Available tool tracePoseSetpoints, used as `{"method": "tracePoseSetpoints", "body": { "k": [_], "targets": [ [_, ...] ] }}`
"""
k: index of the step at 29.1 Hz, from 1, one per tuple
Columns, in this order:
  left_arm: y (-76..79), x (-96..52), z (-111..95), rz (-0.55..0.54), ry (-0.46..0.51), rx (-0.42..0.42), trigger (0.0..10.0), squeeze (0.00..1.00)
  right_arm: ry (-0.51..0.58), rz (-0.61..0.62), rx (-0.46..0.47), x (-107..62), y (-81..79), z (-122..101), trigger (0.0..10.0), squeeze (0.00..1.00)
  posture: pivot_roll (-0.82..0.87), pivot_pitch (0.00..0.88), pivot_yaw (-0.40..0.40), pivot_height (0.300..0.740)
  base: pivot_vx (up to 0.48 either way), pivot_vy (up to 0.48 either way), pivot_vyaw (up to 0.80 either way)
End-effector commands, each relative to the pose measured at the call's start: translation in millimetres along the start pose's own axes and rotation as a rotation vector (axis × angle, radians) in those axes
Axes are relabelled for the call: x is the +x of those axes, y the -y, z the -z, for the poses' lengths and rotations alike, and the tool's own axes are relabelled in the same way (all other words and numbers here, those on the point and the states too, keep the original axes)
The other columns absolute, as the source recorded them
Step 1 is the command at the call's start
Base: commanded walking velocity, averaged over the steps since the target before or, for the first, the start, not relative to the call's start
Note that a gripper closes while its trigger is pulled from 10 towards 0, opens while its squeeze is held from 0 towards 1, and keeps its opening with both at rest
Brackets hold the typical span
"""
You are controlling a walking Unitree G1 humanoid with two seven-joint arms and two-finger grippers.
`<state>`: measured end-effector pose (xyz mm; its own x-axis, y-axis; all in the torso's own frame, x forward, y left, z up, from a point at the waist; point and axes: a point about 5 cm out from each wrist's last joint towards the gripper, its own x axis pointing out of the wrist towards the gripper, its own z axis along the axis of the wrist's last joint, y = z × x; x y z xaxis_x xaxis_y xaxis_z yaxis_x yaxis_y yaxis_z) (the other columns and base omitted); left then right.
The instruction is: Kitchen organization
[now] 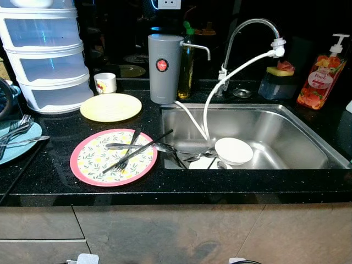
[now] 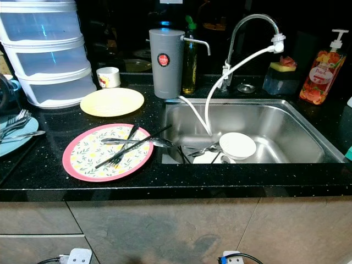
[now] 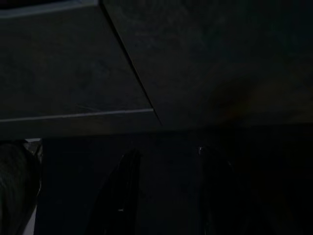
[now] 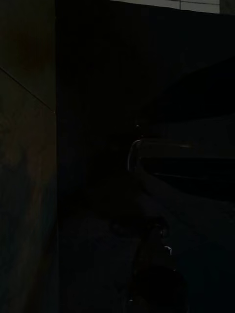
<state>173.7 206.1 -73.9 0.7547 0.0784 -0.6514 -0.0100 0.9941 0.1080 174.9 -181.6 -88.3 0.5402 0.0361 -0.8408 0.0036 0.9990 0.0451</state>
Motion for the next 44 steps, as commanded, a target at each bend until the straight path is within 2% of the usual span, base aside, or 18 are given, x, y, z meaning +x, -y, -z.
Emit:
{"method": "tracePoseSetpoints", "body": {
  "k": [1,5,10,16,21,26,29,31,32,34,35,36,37,40,41,44],
  "targets": [
    [-2.5,0.3,1,0.000,-0.014,0.005,10.0,0.00,-0.016,0.005,0.010,-1.4,3.1,6,10.0,0.00,0.08,0.001,-0.028,0.740,0.000,0.000,0.00],
    [-0.3,2.2,-3,0.000,-0.006,0.001,10.0,0.00,0.002,0.002,0.046,-1.4,4.0,4,10.0,0.00,0.08,0.000,-0.051,0.740,0.000,0.000,0.00],
    [-0.6,2.0,0,-0.021,-0.025,-0.013,10.0,0.00,-0.006,0.009,0.012,-0.7,3.0,3,10.0,0.00,0.08,0.000,-0.039,0.740,0.000,0.000,0.00],
    [0.4,1.1,1,-0.009,-0.020,-0.019,10.0,0.00,0.012,-0.026,0.019,1.1,-3.5,-5,10.0,0.00,0.08,0.000,-0.043,0.740,0.000,0.000,0.00],
    [-1.6,-1.5,8,-0.002,-0.059,0.005,10.0,0.00,0.006,-0.018,0.009,2.2,-6.0,-8,10.0,0.00,0.07,0.000,-0.025,0.740,0.000,0.000,0.00],
    [-0.8,-1.6,6,0.006,-0.030,-0.002,10.0,0.00,0.038,-0.038,0.024,1.9,-6.1,-11,10.0,0.00,0.06,0.000,-0.036,0.740,0.000,0.000,0.00],
    [-2.5,-1.9,8,0.003,-0.050,0.037,10.0,0.00,0.096,-0.054,-0.016,0.9,-3.7,-17,10.0,0.00,0.06,0.000,-0.044,0.740,0.000,0.000,0.00],
    [-3.6,-2.7,1,0.036,0.014,0.074,10.0,0.00,0.147,-0.113,-0.022,0.5,-8.2,-25,10.0,0.00,0.03,0.000,-0.019,0.740,0.000,0.000,0.00],
    [-3.6,-2.7,1,0.036,0.014,0.074,10.0,0.00,0.147,-0.113,-0.022,0.5,-8.2,-25,10.0,0.00,0.03,0.000,-0.019,0.740,0.000,0.000,0.00],
    [-3.7,-7.5,-7,0.067,0.123,0.104,10.0,0.00,0.183,-0.160,-0.046,-0.5,-10.2,-32,10.0,0.00,0.03,0.000,-0.013,0.740,0.000,0.000,0.00],
    [-4.5,-12.4,-10,0.076,0.173,0.113,10.0,0.00,0.209,-0.177,-0.047,-1.7,-9.1,-36,10.0,0.00,0.03,0.000,-0.014,0.740,0.000,0.000,0.00],
    [-8.9,-25.1,-13,0.081,0.258,0.115,10.0,0.00,0.254,-0.221,-0.036,-4.8,-7.5,-41,10.0,0.00,0.02,0.000,-0.010,0.740,0.000,0.000,0.00],
    [-8.9,-25.1,-13,0.081,0.258,0.115,10.0,0.00,0.254,-0.221,-0.036,-4.8,-7.5,-41,10.0,0.00,0.02,0.000,-0.010,0.740,0.000,0.000,0.00],
    [-18.5,-48.3,-26,0.062,0.385,0.088,10.0,0.00,0.367,-0.269,-0.161,-14.2,-2.5,-55,10.0,0.00,0.01,0.000,-0.012,0.740,0.000,0.000,0.00],
    [-18.5,-48.3,-26,0.062,0.385,0.088,10.0,0.00,0.367,-0.269,-0.161,-14.2,-2.5,-55,10.0,0.00,0.01,0.000,-0.012,0.740,0.000,0.000,0.00],
    [-26.4,-75.0,-48,0.057,0.538,0.122,10.0,0.00,0.504,-0.233,-0.233,-27.9,18.9,-82,10.0,0.00,0.02,0.000,-0.019,0.740,0.000,0.000,0.00]
  ]
}}
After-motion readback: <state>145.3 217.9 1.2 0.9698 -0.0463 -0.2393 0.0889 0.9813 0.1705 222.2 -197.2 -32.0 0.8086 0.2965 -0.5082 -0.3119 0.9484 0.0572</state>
